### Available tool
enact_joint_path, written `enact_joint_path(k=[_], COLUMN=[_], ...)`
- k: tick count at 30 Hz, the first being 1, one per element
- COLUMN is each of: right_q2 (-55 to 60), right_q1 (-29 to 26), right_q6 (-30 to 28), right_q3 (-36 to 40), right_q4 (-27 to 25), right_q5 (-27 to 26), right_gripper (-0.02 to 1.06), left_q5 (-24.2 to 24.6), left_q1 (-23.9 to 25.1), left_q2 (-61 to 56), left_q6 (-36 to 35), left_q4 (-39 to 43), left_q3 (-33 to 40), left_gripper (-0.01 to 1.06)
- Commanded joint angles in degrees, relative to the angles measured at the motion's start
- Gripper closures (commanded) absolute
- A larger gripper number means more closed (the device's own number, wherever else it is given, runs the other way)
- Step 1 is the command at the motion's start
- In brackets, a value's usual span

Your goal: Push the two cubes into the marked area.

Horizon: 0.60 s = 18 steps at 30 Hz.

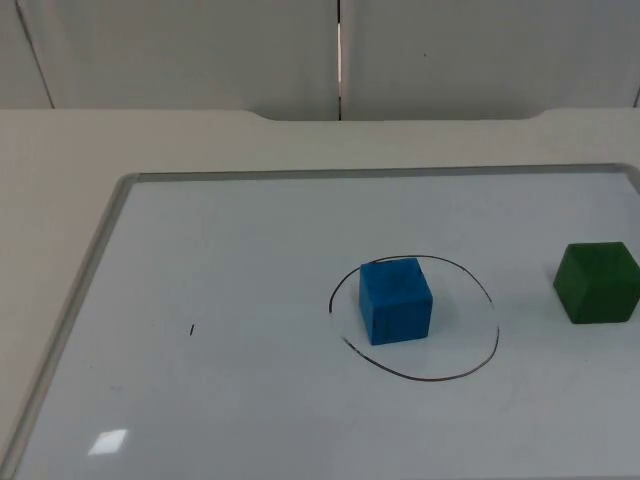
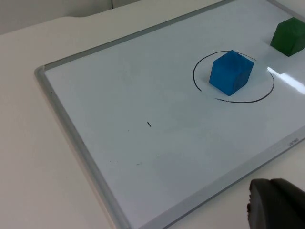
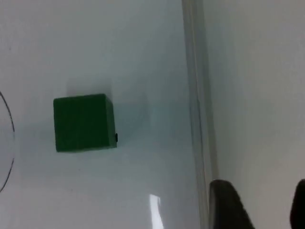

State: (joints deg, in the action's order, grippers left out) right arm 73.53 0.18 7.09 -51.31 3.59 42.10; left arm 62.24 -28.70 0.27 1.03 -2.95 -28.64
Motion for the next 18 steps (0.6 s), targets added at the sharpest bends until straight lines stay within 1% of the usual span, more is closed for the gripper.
enact_joint_path(k=[1, 2, 5, 7, 8, 10, 12, 13, 15, 18], right_q2=[8.80, 8.80, 16.48, 21.02, 21.02, 24.57, 27.87, 27.87, 30.40, 33.61], right_q1=[-0.27, -0.27, -0.27, -0.27, -0.27, -0.27, -0.27, -0.27, -0.13, 0.73], right_q6=[0.08, 0.08, 0.08, 0.08, 0.08, 0.08, 0.08, 0.08, 0.08, -0.09], right_q3=[-2.32, -2.32, -3.15, -3.15, -3.15, -3.15, -3.15, -3.15, -3.15, -3.15], right_q4=[0.17, 0.17, 0.17, 0.17, 0.17, 0.17, -0.97, -0.97, -2.69, -2.40], right_q5=[-5.12, -5.12, -9.15, -11.82, -11.82, -13.37, -15.44, -15.44, -17.21, -19.60], right_gripper=[0.84, 0.84, 0.97, 1.04, 1.04, 1.04, 1.04, 1.04, 1.04, 1.04], left_q5=[-0.62, -0.62, -0.62, -0.62, -0.62, -0.62, -0.62, -0.62, -0.62, -0.62], left_q1=[0.12, 0.12, 0.12, 0.12, 0.12, 0.12, 0.12, 0.12, 0.12, 0.12], left_q2=[-0.27, -0.27, -0.27, -0.27, -0.27, -0.27, -0.27, -0.27, -0.27, -0.27], left_q6=[0.20, 0.20, 0.20, 0.20, 0.20, 0.20, 0.20, 0.20, 0.20, 0.20], left_q4=[0.23, 0.23, 0.23, 0.23, 0.23, 0.23, 0.23, 0.23, 0.33, 0.33], left_q3=[0.34, 0.34, 0.34, 0.34, 0.34, 0.34, 0.34, 0.34, 0.34, 0.34], left_gripper=[1.05, 1.05, 1.05, 1.05, 1.05, 1.05, 1.05, 1.05, 1.05, 1.05])
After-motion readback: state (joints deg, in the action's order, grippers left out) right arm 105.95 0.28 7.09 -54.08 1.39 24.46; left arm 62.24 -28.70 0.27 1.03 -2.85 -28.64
